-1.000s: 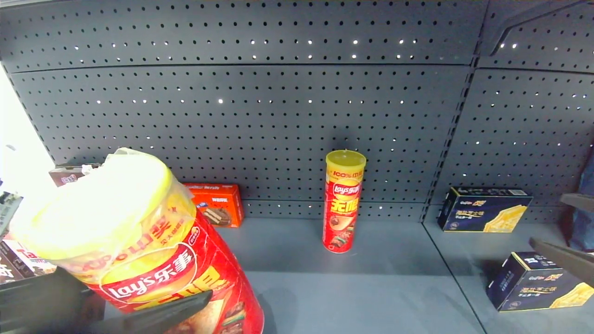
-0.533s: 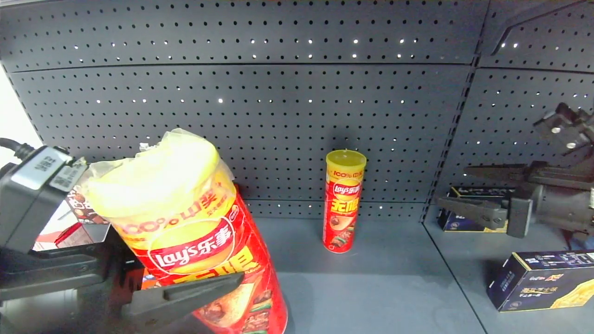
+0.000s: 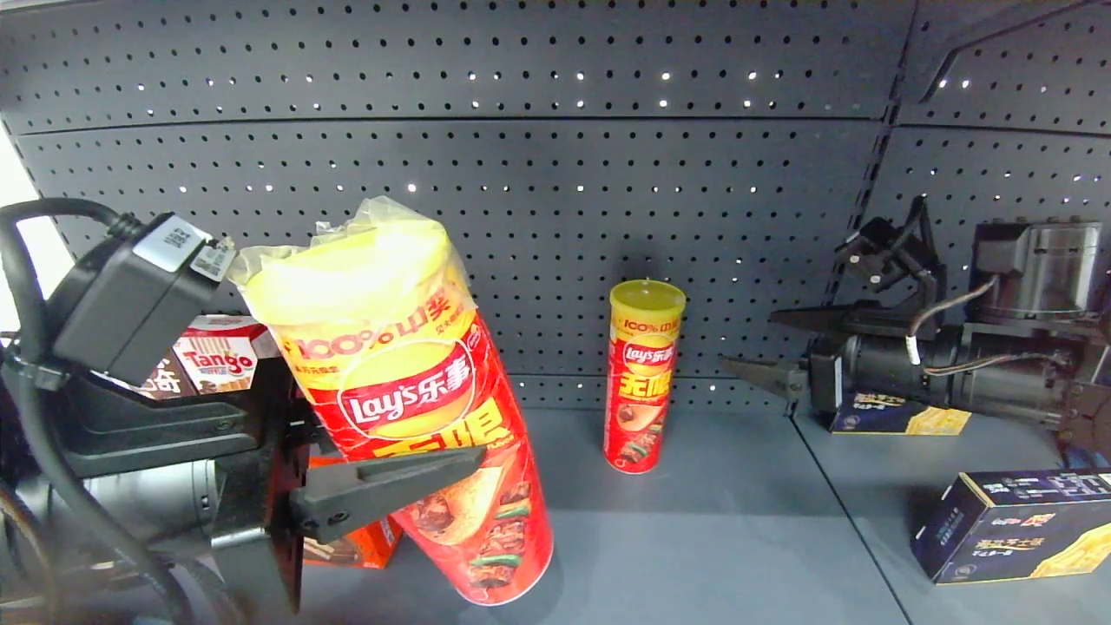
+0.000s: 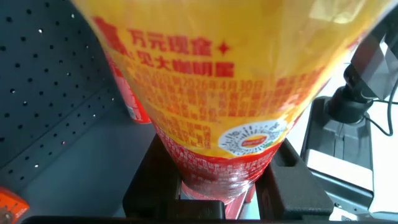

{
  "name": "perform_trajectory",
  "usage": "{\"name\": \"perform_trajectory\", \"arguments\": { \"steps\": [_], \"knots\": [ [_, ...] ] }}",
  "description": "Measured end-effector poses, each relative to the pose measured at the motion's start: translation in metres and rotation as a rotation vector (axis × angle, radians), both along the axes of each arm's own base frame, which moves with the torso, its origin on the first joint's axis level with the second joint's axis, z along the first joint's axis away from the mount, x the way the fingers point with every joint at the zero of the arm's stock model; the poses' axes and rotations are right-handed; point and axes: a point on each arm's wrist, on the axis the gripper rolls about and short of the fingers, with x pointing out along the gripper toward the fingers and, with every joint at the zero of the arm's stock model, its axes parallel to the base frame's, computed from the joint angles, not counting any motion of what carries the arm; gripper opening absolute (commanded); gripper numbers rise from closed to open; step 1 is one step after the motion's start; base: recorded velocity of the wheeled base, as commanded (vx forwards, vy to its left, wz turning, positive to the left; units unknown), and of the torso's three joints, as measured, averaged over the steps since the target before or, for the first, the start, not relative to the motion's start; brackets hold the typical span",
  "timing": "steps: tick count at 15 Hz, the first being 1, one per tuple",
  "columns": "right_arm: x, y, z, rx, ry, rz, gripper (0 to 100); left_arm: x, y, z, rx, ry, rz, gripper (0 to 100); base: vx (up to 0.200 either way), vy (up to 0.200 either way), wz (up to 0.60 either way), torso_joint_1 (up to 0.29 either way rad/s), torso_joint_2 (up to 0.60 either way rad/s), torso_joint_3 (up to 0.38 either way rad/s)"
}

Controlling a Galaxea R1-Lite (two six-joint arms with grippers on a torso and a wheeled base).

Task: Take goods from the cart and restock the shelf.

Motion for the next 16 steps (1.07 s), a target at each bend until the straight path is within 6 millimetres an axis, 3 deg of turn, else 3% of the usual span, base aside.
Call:
{"name": "perform_trajectory", "arguments": {
  "steps": [7,16],
  "knots": [
    [0.001,0.015,-0.017,0.007,0.055,0.139,100,0.008,-0.004,-0.004,0.013,0.019,0.004,0,0.0,0.0,0.0,0.0,0.0,0.0],
    [0.01,0.027,-0.035,0.009,0.086,0.198,100,0.009,-0.004,-0.007,0.018,0.029,0.006,0,0.0,0.0,0.0,0.0,0.0,0.0]
  ]
}}
